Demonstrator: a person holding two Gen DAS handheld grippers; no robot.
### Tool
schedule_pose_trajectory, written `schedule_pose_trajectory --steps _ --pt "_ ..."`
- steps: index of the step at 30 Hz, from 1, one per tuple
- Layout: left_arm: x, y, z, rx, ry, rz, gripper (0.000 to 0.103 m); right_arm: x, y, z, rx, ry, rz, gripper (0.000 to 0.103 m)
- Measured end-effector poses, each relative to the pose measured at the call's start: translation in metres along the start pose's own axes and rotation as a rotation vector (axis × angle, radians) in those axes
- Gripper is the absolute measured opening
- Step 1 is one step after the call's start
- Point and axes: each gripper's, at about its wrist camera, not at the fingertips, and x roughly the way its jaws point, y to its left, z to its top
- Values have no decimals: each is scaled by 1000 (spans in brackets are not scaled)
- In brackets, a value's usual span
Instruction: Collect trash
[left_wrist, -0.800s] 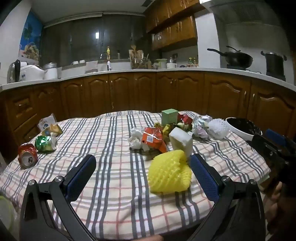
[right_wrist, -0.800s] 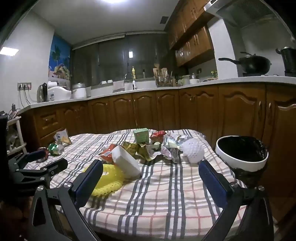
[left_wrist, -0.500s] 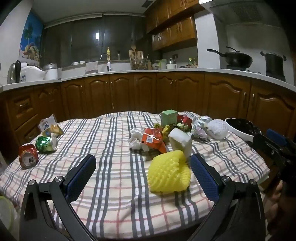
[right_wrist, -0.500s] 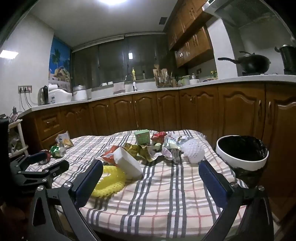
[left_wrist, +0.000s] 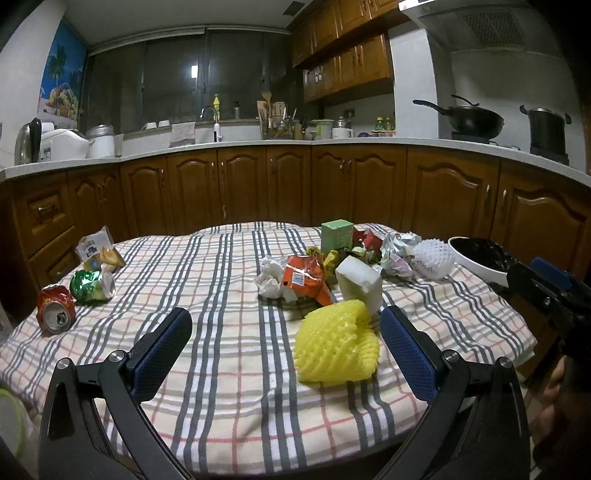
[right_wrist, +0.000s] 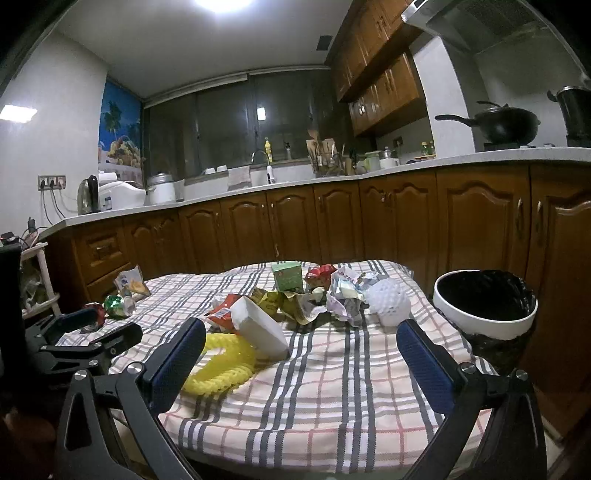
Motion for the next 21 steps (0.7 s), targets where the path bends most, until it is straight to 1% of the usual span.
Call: schedule_pose_trajectory --steps 2,4,11,12,21 --pt "0 -2 1 -1 1 -1 103 0 1 1 -2 0 1 103" --pt "2 5 -4 -2 -2 4 103 1 2 0 -4 0 2 103" --pt "-3 -2 -3 -3 1 0 103 1 3 0 -2 -4 -1 103" --pt "2 5 -4 -3 -2 4 103 2 3 -1 -1 -4 -1 103" --pt "-2 1 -4 0 0 2 103 2 3 -1 -2 -5 0 103"
